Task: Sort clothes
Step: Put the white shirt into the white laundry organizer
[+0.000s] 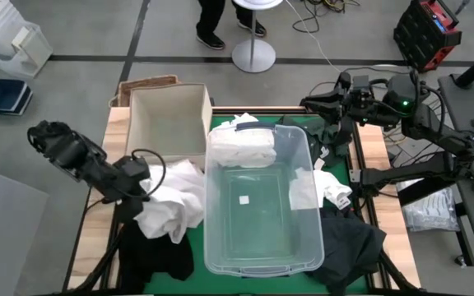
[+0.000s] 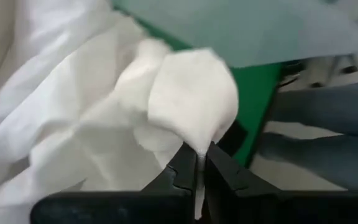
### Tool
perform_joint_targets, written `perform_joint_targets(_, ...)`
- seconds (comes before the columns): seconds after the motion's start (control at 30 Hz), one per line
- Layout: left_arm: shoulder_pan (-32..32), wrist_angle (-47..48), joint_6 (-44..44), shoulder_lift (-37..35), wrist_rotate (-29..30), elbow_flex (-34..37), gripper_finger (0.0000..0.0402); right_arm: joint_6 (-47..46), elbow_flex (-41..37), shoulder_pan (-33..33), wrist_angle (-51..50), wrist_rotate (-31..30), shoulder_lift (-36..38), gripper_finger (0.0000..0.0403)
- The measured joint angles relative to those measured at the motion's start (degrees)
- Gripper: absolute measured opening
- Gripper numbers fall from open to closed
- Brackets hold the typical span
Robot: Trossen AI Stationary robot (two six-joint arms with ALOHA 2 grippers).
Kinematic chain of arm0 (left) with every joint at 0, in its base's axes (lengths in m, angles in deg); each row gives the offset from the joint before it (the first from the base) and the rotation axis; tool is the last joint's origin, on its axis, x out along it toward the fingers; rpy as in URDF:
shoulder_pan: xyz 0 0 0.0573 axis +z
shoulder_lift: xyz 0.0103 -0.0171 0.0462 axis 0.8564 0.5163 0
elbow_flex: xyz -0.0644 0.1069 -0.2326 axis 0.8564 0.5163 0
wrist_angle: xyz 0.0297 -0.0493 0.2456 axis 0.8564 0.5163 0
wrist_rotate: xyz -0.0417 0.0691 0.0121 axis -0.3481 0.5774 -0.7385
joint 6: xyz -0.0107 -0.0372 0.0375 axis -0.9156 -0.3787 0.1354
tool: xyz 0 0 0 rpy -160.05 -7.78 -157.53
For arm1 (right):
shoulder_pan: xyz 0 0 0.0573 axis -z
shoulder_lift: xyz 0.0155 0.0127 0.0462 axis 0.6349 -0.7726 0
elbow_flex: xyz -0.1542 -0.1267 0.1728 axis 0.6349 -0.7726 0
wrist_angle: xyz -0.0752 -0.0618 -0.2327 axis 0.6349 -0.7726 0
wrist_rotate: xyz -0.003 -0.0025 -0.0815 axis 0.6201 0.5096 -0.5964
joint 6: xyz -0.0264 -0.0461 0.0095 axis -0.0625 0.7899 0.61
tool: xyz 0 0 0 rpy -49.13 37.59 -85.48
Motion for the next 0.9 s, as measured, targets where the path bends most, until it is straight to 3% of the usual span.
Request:
perform_joint_targets(0.17,0.0,0.0,-3.3,-1.0,-0.4,7.2,0.0028,-0.1,0.0,0.0,0.0,0.0,0.0,0.0057)
perform_joint_targets(0.37,0.0,-0.7,-2.8,-1.4,-0.3,11.4,0.0108,-0.1,0.0,0.0,0.0,0.0,0.0,0.0057)
perform_joint_targets(0.67,-0.1,-0.4,4.0,-0.3,9.9,16.0,0.0257,-0.1,0.0,0.0,0.0,0.0,0.0,0.0057)
perform_joint_targets(0.9,-0.1,-0.3,9.1,-0.1,13.6,23.1,0.0311,-0.2,0.0,0.0,0.0,0.0,0.0,0.0057)
